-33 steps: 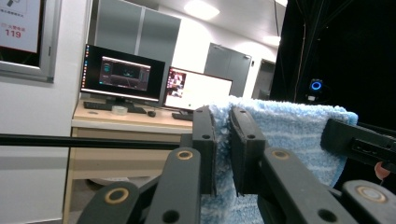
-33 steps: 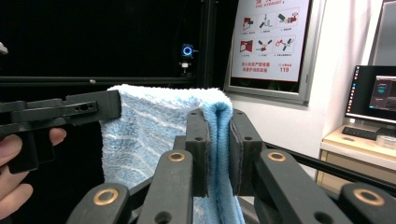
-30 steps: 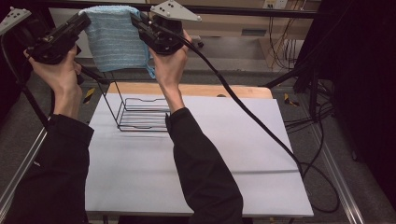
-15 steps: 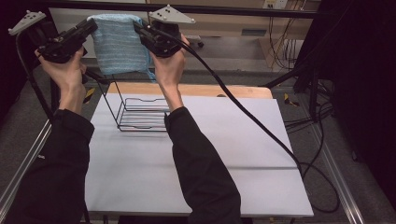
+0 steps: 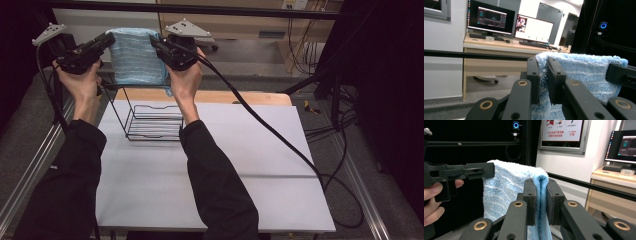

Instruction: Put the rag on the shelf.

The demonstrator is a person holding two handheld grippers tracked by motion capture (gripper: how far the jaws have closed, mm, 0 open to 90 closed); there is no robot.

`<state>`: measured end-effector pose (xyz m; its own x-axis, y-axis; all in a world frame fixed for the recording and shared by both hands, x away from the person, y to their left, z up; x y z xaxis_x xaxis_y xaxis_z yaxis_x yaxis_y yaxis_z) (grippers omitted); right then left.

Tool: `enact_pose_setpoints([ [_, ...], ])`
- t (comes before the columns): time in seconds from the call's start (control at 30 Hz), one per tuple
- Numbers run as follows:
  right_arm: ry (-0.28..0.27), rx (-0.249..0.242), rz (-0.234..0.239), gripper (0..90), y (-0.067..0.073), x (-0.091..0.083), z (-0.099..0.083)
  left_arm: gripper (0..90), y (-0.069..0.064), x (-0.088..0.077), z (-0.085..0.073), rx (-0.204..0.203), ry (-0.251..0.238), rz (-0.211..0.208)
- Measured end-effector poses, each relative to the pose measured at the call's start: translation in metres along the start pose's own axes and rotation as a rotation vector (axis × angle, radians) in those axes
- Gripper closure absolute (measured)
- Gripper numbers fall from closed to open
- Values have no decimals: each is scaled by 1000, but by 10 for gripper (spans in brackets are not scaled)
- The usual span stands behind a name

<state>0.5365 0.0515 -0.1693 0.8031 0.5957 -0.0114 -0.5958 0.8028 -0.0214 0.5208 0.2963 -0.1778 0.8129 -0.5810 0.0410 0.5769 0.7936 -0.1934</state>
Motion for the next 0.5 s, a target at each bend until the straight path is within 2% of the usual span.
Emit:
enact_pose_setpoints([
  [0.17,18,6,-2,806,-2,1,-11,810,3,1,-11,0,27,-9],
  [0.27,34,-25,-10,806,0,1,-16,810,7,0,-20,-4,43,-10],
  [0.4,48,-16,0,806,2,1,-25,810,11,-5,-31,-24,56,-27],
  [0.5,63,-5,3,806,1,0,-31,809,12,-9,-36,-13,69,-41],
])
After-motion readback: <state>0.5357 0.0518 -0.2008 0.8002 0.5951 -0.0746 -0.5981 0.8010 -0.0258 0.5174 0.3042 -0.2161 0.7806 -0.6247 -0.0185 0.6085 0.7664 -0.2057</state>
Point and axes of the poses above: each handheld gripper's, and its own axes: x roughly forward along the jaws, z roughly out of its top, y roughly to its left, the point moved 2 cm from there along x, roughly forward along the jaws, and after that the axes turned 8 degrees about -z, right-handed, at the moved point
